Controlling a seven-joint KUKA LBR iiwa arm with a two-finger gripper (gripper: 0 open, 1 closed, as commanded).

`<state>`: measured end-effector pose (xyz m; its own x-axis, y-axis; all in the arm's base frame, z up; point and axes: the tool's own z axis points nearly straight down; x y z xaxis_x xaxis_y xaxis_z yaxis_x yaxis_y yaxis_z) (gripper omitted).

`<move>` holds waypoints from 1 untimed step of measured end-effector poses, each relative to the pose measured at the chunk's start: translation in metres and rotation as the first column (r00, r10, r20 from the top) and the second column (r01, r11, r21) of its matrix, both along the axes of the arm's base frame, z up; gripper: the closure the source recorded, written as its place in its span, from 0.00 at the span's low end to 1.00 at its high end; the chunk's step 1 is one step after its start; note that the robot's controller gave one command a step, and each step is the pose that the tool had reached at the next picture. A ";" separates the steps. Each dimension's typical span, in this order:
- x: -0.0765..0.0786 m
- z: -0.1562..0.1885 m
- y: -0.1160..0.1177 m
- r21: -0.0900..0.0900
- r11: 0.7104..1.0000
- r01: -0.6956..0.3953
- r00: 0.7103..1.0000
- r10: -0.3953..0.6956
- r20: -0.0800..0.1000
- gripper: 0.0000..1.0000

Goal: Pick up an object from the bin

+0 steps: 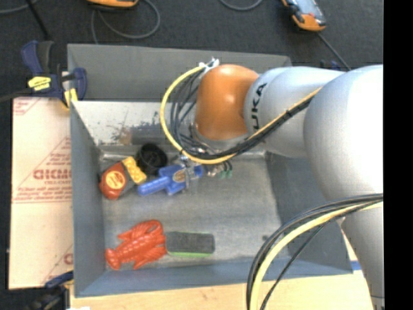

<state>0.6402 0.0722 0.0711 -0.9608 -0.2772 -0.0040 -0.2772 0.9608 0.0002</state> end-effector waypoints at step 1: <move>0.000 0.000 0.000 0.001 1.000 0.001 1.000 -0.001 0.000 1.00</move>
Offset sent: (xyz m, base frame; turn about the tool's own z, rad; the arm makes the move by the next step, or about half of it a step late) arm -0.0013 -0.0166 0.0852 -0.0031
